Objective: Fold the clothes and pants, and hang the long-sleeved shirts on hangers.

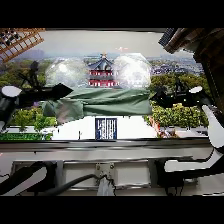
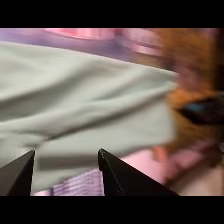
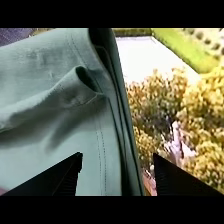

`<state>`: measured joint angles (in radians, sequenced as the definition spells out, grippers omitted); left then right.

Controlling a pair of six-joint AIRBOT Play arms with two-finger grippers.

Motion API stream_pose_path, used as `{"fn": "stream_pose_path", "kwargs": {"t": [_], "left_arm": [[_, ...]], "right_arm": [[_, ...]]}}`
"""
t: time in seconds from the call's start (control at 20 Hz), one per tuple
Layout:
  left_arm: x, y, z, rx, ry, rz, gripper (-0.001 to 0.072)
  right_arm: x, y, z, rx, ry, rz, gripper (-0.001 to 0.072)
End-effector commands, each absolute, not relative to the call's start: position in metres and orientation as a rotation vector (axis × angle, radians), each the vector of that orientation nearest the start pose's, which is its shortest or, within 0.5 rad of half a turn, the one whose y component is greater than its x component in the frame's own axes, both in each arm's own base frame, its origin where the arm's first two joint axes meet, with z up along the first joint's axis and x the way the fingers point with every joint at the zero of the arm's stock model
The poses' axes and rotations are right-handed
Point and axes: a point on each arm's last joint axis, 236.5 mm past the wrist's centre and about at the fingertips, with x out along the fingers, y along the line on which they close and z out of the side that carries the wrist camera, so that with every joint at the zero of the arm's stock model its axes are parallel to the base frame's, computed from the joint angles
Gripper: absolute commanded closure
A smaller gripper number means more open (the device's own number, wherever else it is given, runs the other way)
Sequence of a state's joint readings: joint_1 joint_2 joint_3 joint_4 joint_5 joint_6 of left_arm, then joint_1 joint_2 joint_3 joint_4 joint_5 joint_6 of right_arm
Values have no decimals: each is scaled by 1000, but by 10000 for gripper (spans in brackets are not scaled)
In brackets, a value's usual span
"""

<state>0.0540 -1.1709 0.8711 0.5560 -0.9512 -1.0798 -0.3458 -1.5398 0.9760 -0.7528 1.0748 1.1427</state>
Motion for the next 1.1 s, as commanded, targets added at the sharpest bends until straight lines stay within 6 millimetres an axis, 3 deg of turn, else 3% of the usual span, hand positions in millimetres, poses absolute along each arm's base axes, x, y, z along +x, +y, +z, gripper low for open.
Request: {"fn": "stream_pose_path", "kwargs": {"t": [0.0,0.1,0.3,0.4,0.45,0.55,0.6,0.7,0.85,1.05], "left_arm": [[386,-186,64,-647,948,-682,387],[389,-203,65,-627,962,-723,432],[391,-233,54,-612,1015,-775,435],[386,-243,41,-610,1057,-788,435],[382,-249,35,-605,1079,-796,456],[373,-265,22,-584,1123,-820,669],[368,-273,15,-569,1153,-824,700],[362,-282,-7,-463,1239,-794,701],[362,-278,-42,-204,1350,-693,701],[353,-306,-50,-173,1425,-729,701]], "right_arm": [[389,27,-90,813,1290,280,187],[388,35,-94,811,1307,295,189],[389,70,-98,809,1335,353,208],[391,83,-100,797,1337,369,263],[391,86,-100,789,1336,374,337],[393,86,-98,783,1327,373,645],[394,86,-97,776,1323,372,688],[394,85,-90,764,1311,379,690],[387,85,-74,700,1316,415,691],[361,77,-51,547,1412,486,690]]}}
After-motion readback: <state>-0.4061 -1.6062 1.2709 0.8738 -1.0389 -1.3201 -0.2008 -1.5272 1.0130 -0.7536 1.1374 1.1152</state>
